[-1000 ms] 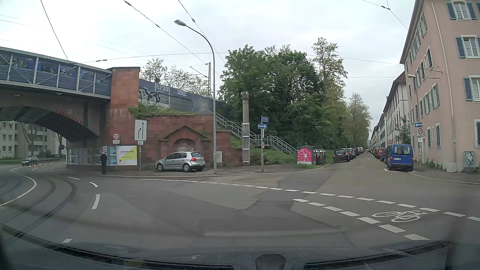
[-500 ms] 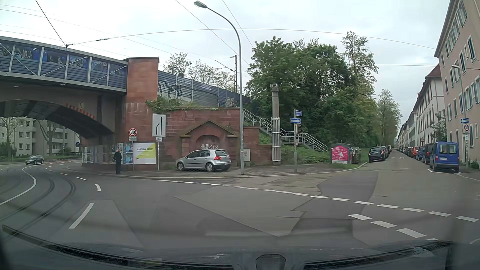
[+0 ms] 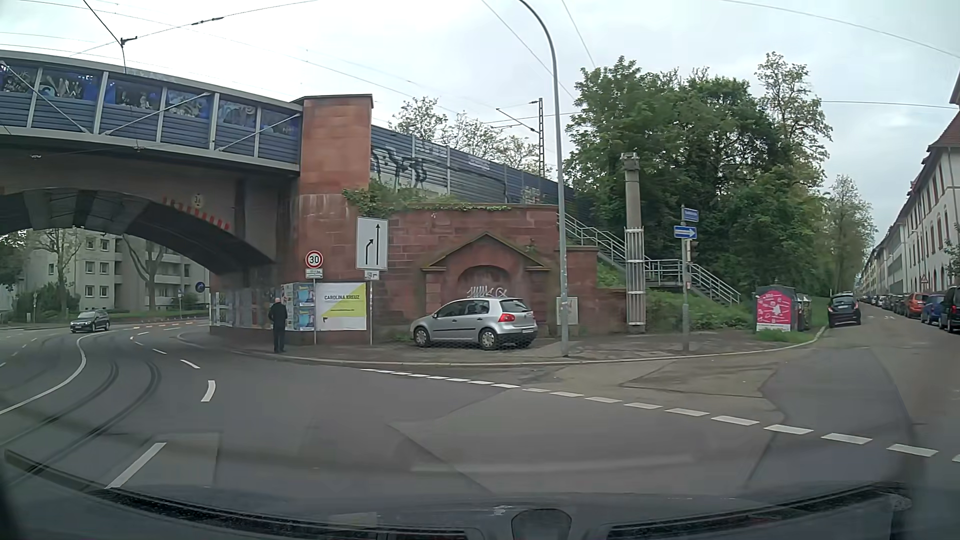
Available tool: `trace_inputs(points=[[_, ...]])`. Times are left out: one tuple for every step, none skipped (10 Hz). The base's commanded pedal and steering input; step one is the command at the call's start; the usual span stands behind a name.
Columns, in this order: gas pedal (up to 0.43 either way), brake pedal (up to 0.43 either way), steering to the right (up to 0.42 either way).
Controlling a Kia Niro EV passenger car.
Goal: Follow the waypoints while adhering to traffic rules and regulations
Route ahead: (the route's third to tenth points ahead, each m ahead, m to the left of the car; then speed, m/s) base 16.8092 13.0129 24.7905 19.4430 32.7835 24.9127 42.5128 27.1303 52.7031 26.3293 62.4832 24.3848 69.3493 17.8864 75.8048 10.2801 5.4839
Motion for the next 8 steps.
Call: trace_inputs(points=[[0.177,0.000,-0.203],[0.177,0.000,-0.203],[0.177,0.000,-0.204],[0.177,0.000,-0.205],[0.177,0.000,-0.208],[0.177,0.000,-0.209],[0.177,0.000,-0.208],[0.177,0.000,-0.209]])
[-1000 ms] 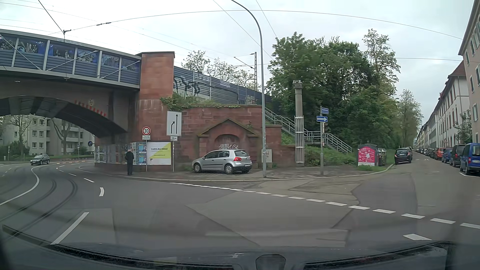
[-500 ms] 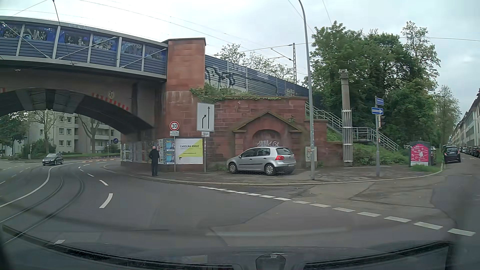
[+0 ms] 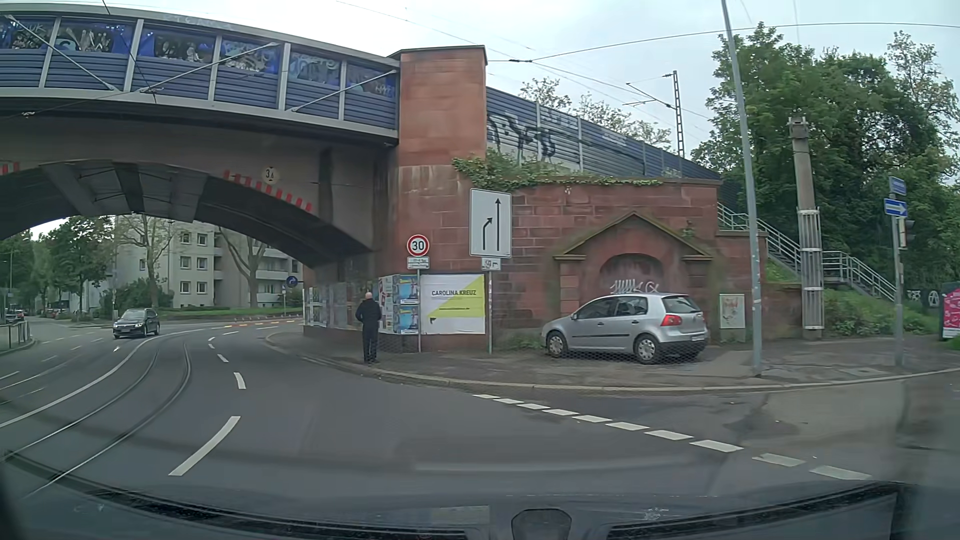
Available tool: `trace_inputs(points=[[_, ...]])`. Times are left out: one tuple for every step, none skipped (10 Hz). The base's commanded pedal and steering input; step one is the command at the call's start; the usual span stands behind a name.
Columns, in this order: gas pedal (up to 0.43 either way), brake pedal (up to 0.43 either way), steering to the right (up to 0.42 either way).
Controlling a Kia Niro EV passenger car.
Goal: Follow the waypoints while adhering to traffic rules and regulations
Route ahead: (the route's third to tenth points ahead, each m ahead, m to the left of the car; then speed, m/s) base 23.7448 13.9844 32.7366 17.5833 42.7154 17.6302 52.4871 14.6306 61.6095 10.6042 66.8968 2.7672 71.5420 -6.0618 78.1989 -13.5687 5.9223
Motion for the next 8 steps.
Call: trace_inputs(points=[[0.177,0.000,-0.209],[0.177,0.000,-0.206],[0.177,0.000,-0.203],[0.177,0.000,-0.200],[0.177,0.000,-0.196],[0.177,0.000,-0.190],[0.177,0.000,-0.187],[0.177,0.000,-0.186]])
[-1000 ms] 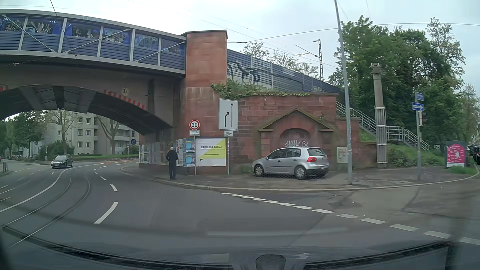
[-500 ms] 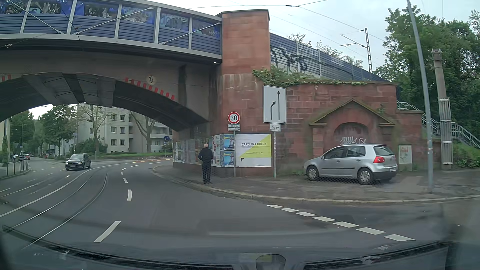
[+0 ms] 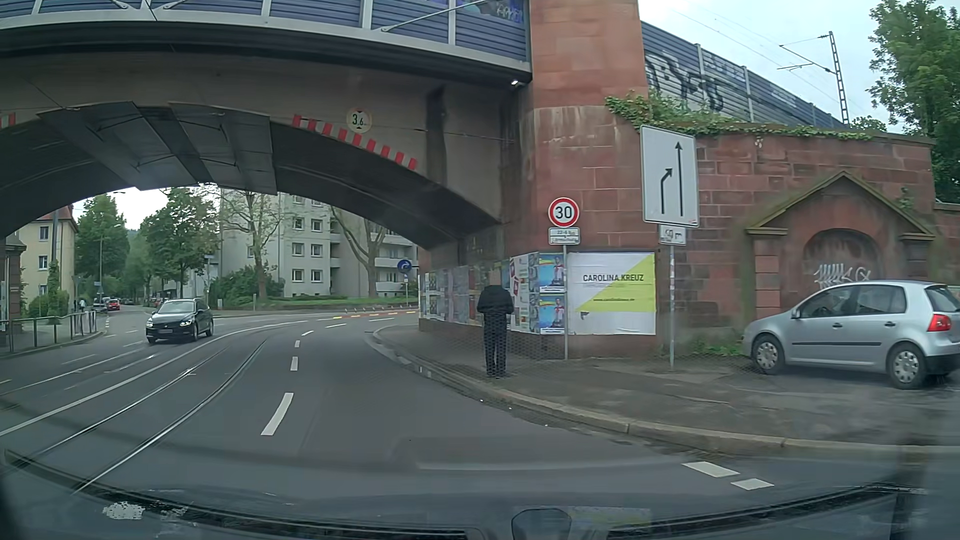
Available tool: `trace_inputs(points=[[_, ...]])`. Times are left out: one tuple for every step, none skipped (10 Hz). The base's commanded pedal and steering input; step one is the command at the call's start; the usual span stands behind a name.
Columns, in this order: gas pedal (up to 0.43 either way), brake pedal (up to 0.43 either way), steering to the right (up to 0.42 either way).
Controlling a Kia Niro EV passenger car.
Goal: Follow the waypoints while adhering to traffic rules and regulations
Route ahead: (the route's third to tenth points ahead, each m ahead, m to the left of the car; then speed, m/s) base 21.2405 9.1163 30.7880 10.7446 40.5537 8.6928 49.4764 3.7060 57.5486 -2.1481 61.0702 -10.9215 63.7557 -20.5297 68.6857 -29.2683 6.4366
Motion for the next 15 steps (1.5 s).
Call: trace_inputs(points=[[0.177,0.000,-0.185],[0.169,0.000,-0.182],[0.169,0.000,-0.168],[0.169,0.000,-0.157],[0.157,0.000,-0.154],[0.157,0.000,-0.154],[0.157,0.000,-0.153],[0.150,0.000,-0.151],[0.150,0.000,-0.135],[0.150,0.000,-0.119],[0.138,0.000,-0.100],[0.130,0.000,-0.085],[0.130,0.000,-0.073],[0.130,0.000,-0.052],[0.118,0.000,-0.041]])
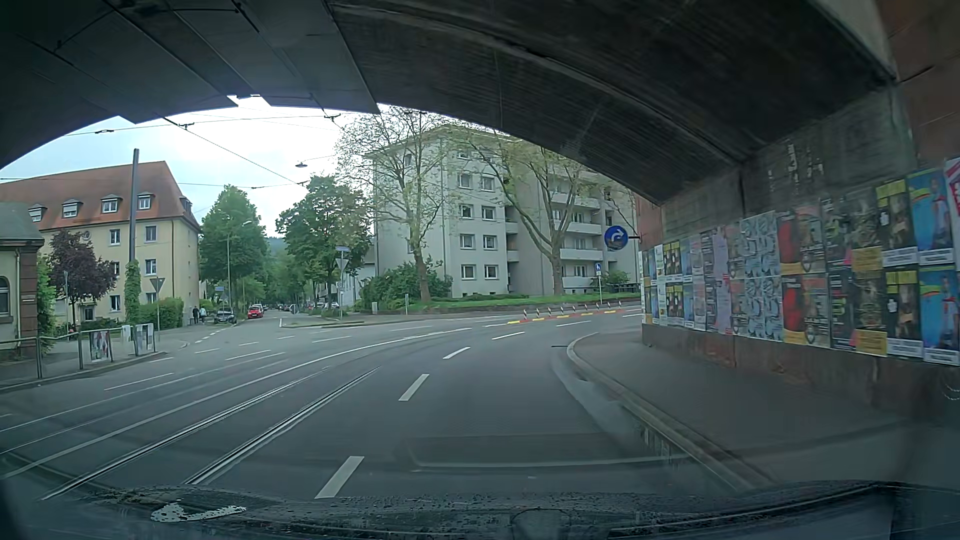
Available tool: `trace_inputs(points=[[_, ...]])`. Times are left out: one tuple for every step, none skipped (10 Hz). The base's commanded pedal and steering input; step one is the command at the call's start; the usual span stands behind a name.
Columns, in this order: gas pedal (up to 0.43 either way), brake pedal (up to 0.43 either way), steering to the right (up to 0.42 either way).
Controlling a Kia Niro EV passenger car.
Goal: Follow the waypoints while adhering to traffic rules and regulations
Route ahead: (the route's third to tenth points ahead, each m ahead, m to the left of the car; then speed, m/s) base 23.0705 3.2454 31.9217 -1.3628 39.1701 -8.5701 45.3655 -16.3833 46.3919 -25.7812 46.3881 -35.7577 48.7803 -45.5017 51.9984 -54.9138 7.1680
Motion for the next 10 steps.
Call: trace_inputs(points=[[0.110,0.000,-0.032],[0.110,0.000,-0.026],[0.110,0.000,-0.018],[0.098,0.000,-0.009],[0.079,0.000,-0.004],[0.059,0.000,-0.003],[0.039,0.000,-0.002],[0.039,0.000,0.000],[0.039,0.000,0.003],[0.039,0.000,0.005]])
